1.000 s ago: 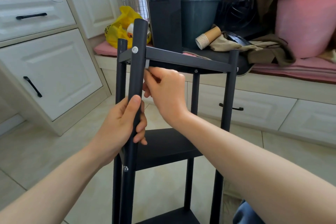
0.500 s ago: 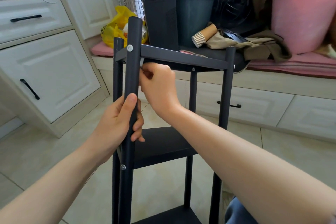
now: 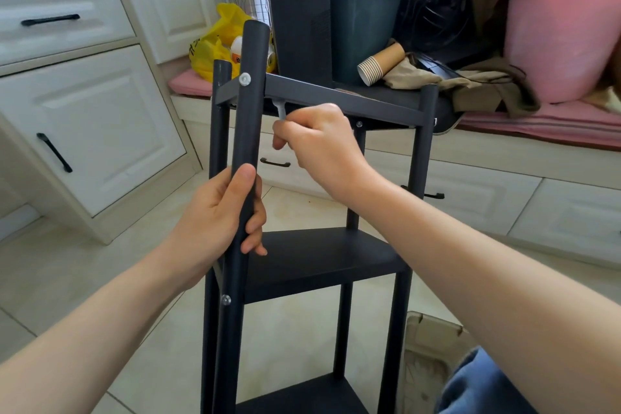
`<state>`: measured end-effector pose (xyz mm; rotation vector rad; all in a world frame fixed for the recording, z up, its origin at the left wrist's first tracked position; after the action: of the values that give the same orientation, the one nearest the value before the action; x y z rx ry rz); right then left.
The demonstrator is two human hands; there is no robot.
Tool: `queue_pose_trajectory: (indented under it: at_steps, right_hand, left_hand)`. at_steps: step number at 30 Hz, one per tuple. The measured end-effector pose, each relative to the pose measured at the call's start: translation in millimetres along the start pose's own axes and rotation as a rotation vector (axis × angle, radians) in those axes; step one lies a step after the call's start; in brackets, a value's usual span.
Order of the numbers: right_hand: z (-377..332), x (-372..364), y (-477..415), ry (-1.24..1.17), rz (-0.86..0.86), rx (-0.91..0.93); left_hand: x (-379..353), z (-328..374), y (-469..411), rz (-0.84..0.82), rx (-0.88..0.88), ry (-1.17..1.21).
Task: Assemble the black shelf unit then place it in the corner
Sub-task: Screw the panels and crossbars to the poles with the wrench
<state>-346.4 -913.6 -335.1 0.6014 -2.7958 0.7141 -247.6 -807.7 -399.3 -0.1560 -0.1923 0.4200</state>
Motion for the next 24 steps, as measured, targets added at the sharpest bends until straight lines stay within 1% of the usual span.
queue_pose_trajectory:
  at_steps: [7,14,24]
  right_hand:
    - [-5.4,-1.1,0.4,-0.065,-0.012,-0.003]
    - [-7.3,-3.2,2.3,-0.045,0.060,0.077]
    - [1.9,-16.1,-1.6,-0.115,0.185,0.117]
  left_hand:
    - [-1.8,0.0,-0.2,-0.013,0.004,0.010]
    - [-2.0,0.0,-0.8,-0.016,-0.009,0.006]
    - [-6.7,1.2,1.2,-0.018,-0.002,0.020]
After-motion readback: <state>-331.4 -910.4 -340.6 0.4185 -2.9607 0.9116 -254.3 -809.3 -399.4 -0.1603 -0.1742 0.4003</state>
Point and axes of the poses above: each hand's wrist, its own y-axis away from the middle knuckle, its own x-axis out of the back of the hand, z = x × y, the point moved 8 cm from there along -y, towards the middle knuckle, and after that the axes turned 6 degrees about z, right-handed, at the moved point
